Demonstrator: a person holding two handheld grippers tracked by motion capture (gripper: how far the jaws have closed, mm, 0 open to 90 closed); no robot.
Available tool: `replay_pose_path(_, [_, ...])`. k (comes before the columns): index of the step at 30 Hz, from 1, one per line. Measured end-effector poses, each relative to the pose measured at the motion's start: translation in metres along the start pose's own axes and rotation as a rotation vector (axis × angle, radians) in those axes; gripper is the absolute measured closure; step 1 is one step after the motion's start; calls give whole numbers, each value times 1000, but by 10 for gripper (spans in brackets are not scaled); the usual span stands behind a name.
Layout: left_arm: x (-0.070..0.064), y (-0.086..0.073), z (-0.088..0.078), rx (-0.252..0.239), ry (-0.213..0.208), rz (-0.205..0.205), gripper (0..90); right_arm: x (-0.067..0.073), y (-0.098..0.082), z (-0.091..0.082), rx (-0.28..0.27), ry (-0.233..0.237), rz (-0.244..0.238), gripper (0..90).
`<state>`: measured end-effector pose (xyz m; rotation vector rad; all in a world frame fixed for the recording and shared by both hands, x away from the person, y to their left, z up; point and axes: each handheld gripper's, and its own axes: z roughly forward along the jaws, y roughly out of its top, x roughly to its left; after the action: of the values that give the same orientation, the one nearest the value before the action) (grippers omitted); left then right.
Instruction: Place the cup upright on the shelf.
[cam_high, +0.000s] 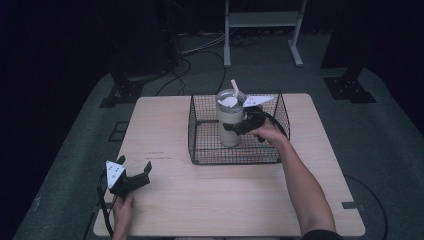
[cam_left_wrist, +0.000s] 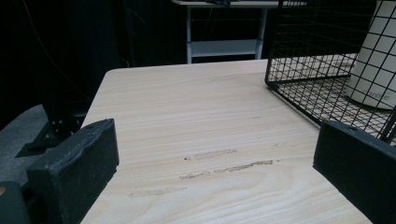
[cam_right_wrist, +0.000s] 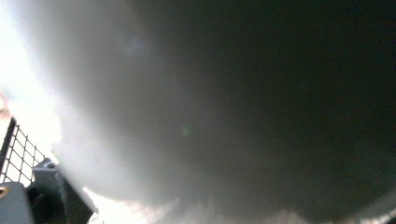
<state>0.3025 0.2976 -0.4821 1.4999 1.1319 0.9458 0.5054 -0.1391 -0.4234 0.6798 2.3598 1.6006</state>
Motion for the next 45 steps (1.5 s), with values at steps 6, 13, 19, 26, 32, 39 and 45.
replay_pose_path(6, [1,0,0,-2,-1,-2,0,2,1,-2,6,-4,3,6])
replay_pose_path(13, [0,0,0,-2,-2,-1,0,4,4,-5,24,-5,4,6])
replay_pose_path(19, [1,0,0,-4,-3,-3,0,5,6,-7,46,-19,8,6])
replay_pose_path(26, [1,0,0,-5,-4,-2,0,8,9,-9,75,-34,10,7])
replay_pose_path(32, [1,0,0,-6,-4,-2,0,10,12,-13,102,-46,19,9])
replay_pose_path(39, [0,0,0,-5,-5,-1,0,13,15,-18,129,-61,17,10])
replay_pose_path(45, [0,0,0,-8,-5,-1,0,15,18,-23,148,-79,13,10])
